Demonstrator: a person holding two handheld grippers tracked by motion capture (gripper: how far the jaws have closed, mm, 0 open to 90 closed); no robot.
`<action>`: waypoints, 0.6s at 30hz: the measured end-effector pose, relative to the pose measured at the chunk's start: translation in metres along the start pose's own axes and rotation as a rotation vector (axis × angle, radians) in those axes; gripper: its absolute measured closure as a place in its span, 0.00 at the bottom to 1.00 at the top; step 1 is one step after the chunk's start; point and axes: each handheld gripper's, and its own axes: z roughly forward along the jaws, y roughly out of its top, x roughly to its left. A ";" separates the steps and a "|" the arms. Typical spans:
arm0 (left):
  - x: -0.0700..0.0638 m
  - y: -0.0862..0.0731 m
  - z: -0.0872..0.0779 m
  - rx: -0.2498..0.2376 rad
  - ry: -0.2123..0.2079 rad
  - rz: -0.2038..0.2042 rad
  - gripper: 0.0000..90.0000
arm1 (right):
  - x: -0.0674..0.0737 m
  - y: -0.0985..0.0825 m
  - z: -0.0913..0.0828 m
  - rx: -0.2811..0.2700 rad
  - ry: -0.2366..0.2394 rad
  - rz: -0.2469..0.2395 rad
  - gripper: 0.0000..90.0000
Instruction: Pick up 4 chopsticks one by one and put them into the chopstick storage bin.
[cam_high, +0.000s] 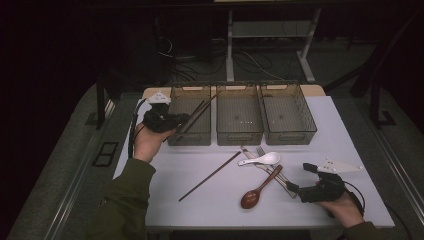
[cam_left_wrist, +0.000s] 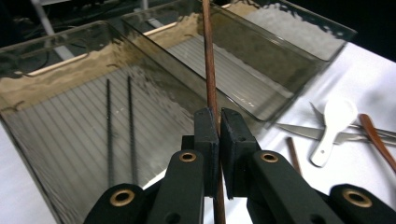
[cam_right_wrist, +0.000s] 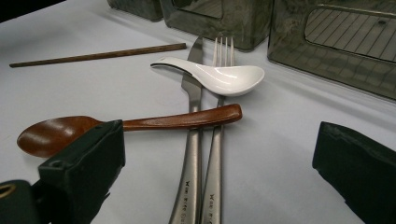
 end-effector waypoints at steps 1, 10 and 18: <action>0.002 0.002 0.002 -0.001 0.004 -0.002 0.94 | 0.000 0.000 0.000 0.001 0.001 0.000 0.02; 0.015 0.017 0.017 0.009 0.054 -0.017 0.94 | 0.000 0.000 0.000 0.000 0.001 0.000 0.02; 0.024 0.020 0.037 0.053 0.107 -0.019 0.94 | -0.001 0.000 -0.001 -0.002 0.003 0.002 0.02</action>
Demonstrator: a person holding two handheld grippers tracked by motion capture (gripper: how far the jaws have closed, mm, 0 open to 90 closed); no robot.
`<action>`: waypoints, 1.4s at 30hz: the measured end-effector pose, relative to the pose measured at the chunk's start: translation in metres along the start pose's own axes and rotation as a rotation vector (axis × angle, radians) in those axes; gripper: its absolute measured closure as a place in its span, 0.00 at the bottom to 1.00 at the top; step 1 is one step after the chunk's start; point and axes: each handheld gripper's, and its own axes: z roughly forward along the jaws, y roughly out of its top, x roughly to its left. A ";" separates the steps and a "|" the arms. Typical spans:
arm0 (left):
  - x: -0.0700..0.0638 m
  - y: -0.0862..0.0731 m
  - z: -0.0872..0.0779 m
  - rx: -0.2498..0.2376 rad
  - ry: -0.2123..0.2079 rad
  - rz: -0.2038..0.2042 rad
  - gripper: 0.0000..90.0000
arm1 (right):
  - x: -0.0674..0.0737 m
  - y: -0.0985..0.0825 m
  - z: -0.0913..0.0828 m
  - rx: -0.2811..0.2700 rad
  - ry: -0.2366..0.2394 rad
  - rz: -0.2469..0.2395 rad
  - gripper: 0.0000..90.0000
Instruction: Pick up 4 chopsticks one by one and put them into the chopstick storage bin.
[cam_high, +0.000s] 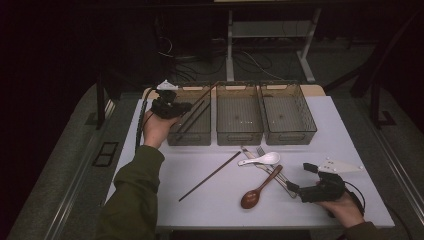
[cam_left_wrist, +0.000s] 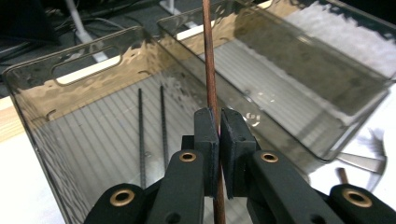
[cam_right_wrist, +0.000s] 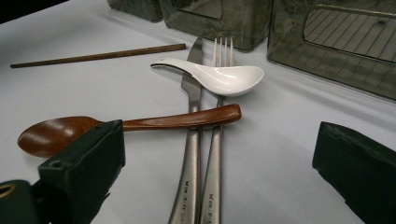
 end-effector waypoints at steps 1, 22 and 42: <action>0.001 0.000 0.002 0.010 0.006 0.000 0.94 | 0.000 0.000 0.000 0.000 0.000 0.000 0.02; 0.026 -0.014 0.036 0.103 0.111 -0.094 0.94 | -0.001 0.000 -0.001 -0.002 0.001 -0.001 0.02; 0.027 -0.016 0.040 0.137 0.133 -0.095 0.78 | -0.001 0.000 -0.002 -0.003 0.000 0.003 0.02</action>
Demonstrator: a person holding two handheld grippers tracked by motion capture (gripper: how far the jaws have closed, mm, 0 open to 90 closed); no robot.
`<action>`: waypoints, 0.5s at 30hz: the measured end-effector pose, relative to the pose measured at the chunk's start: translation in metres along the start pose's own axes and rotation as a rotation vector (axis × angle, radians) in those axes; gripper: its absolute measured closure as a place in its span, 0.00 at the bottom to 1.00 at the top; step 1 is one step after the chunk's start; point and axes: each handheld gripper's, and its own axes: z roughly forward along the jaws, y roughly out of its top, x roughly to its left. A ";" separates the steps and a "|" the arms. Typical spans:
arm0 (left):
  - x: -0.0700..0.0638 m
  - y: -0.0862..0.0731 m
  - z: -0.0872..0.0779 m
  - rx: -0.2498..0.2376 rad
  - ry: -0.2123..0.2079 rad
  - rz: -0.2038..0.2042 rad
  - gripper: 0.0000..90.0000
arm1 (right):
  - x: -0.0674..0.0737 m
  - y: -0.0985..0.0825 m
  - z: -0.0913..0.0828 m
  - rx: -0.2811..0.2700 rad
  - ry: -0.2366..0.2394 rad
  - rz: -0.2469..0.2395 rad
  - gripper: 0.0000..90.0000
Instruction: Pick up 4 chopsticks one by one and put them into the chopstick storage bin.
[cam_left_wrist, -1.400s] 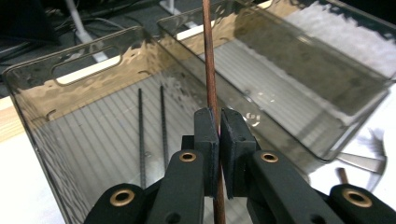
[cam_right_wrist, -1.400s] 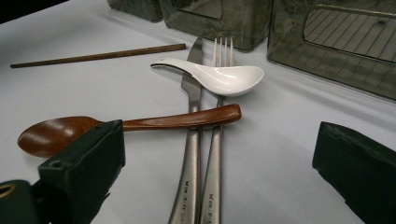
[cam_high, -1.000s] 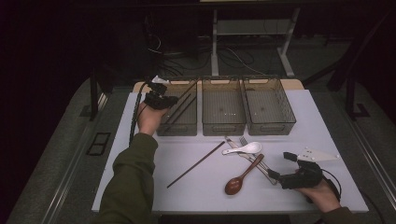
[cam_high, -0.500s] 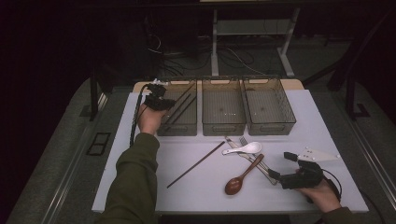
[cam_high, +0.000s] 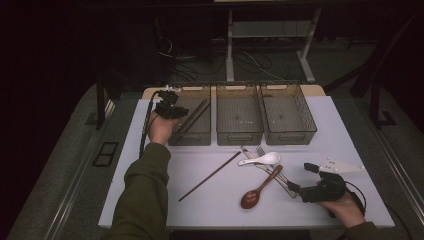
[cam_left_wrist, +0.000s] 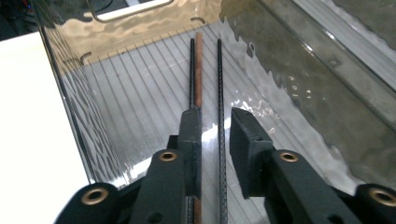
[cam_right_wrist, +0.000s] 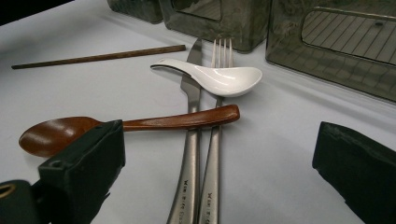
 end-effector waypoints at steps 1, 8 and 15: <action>-0.001 0.000 -0.002 -0.008 -0.002 0.001 0.77 | 0.000 0.000 0.000 0.001 0.000 0.001 0.02; -0.006 0.003 -0.016 -0.057 -0.063 0.016 0.64 | 0.000 0.000 0.000 0.002 -0.002 0.000 0.02; -0.016 0.001 -0.030 -0.091 -0.109 0.080 0.52 | 0.000 0.000 0.000 0.001 -0.002 -0.002 0.02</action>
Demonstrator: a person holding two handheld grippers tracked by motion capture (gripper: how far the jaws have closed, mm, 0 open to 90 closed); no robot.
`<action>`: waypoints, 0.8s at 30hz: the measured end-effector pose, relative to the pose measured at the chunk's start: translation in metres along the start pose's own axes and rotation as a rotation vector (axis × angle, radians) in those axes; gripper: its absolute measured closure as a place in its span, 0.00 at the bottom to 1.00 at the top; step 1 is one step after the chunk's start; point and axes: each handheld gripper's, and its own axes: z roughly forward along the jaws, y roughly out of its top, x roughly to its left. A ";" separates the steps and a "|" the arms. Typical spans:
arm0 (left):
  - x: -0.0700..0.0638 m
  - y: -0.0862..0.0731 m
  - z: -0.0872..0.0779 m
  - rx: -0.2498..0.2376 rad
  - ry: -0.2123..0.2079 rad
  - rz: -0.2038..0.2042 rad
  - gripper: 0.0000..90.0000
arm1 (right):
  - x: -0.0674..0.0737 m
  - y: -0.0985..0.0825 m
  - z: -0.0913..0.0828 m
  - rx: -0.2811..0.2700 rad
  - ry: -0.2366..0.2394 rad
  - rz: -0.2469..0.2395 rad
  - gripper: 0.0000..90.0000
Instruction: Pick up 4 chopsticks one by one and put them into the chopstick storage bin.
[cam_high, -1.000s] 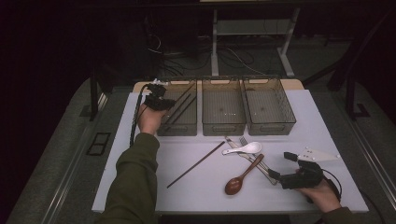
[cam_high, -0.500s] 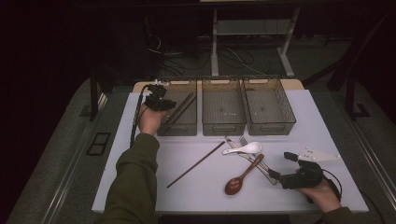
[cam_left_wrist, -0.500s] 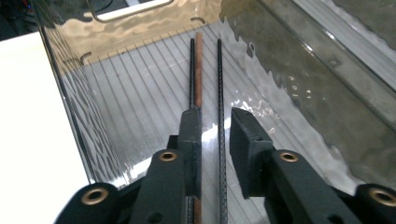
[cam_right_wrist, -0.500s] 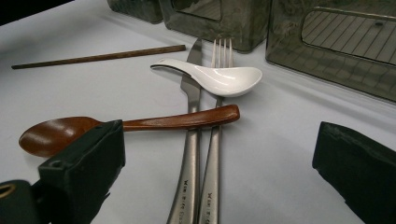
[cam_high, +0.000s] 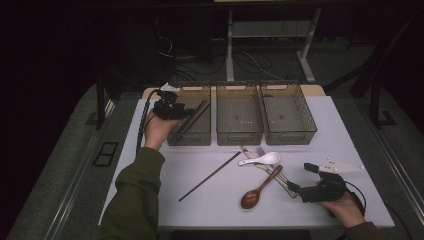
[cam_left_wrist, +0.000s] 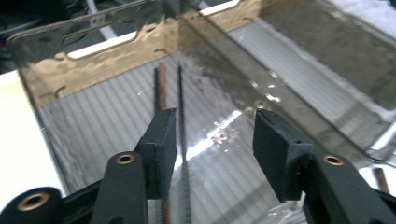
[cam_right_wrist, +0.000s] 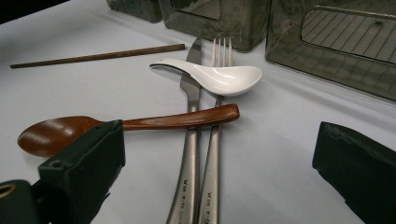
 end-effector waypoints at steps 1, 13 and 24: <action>-0.003 0.000 -0.001 -0.007 -0.008 0.006 0.51 | 0.000 0.000 0.000 0.000 0.000 0.000 0.02; -0.024 -0.005 -0.016 -0.066 -0.074 0.055 0.43 | 0.000 0.000 0.000 0.000 -0.001 0.002 0.02; -0.044 -0.024 -0.023 -0.076 -0.126 0.092 0.36 | 0.000 0.000 0.000 0.000 -0.001 0.004 0.02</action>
